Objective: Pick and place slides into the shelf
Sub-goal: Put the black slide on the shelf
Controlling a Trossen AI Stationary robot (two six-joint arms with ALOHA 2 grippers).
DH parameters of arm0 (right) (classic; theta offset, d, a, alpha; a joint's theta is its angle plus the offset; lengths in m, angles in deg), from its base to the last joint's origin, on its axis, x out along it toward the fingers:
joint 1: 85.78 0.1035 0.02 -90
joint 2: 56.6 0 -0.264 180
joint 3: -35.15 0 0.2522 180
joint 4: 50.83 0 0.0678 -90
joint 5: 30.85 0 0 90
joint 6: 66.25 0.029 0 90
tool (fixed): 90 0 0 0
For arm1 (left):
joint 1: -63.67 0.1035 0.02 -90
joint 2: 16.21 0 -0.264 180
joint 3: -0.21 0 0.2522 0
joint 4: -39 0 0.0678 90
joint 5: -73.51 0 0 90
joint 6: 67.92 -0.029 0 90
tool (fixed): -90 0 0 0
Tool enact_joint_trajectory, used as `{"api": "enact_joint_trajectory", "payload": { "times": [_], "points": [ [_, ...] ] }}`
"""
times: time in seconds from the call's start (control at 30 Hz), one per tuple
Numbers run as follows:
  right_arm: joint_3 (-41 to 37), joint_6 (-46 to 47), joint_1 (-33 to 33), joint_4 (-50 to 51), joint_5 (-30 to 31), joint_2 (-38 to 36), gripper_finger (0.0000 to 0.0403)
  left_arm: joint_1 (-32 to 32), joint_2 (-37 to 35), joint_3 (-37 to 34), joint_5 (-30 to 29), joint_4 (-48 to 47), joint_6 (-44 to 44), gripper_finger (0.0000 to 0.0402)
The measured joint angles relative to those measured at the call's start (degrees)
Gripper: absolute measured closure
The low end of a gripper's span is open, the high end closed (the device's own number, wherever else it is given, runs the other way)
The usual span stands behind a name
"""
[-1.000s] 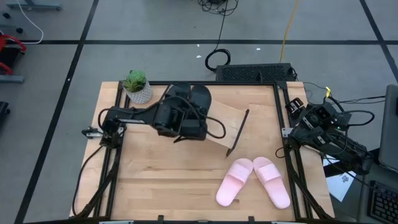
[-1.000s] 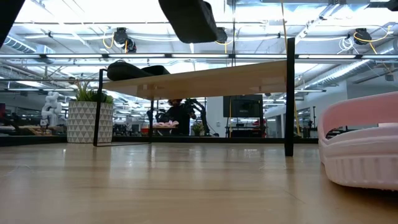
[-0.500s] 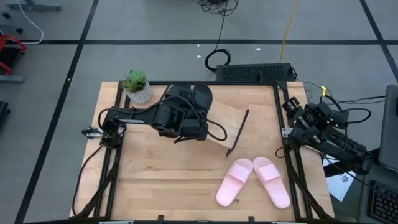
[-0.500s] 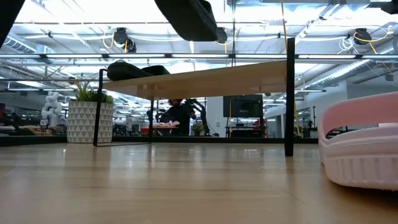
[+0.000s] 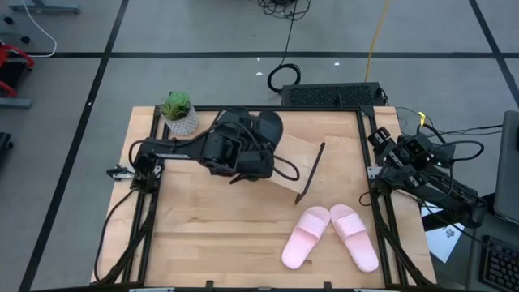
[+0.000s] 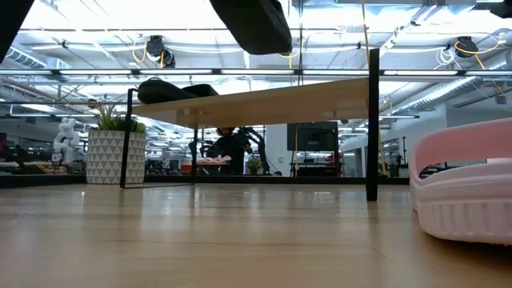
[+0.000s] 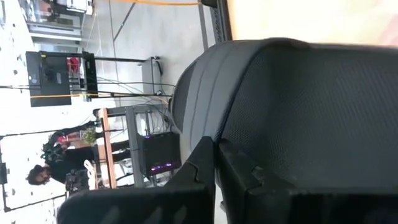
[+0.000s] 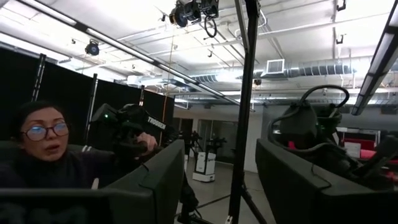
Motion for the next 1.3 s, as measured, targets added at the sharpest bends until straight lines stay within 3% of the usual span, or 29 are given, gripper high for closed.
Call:
{"api": "enact_joint_trajectory", "payload": {
  "times": [0.63, 0.93, 1.03, 1.17, 1.3],
  "points": [
    [0.00, 0.94, 0.00, -0.28, 0.00, 0.00, 0.0216, 0.66, 0.00, -0.15, 4.61, -0.27, 4.57, 0.0401],
    [0.00, 1.80, 0.00, -0.28, 0.00, 0.00, 0.0216, 0.70, 0.11, -12.66, 4.91, 14.24, -3.21, 0.0401],
    [0.00, 2.43, 0.00, -0.28, 0.00, 0.00, 0.0216, 1.50, -0.10, -14.06, 5.52, 14.61, -2.86, 0.0401],
    [0.00, 2.32, 0.01, -0.28, -0.09, 0.00, 0.0216, 2.76, -4.02, -17.40, 8.99, 18.73, -2.32, 0.0401],
    [0.00, 2.43, 0.02, -0.26, -0.17, 0.00, 0.0216, 3.21, -10.36, -25.03, 10.16, 24.75, -2.69, 0.0401]
  ]
}}
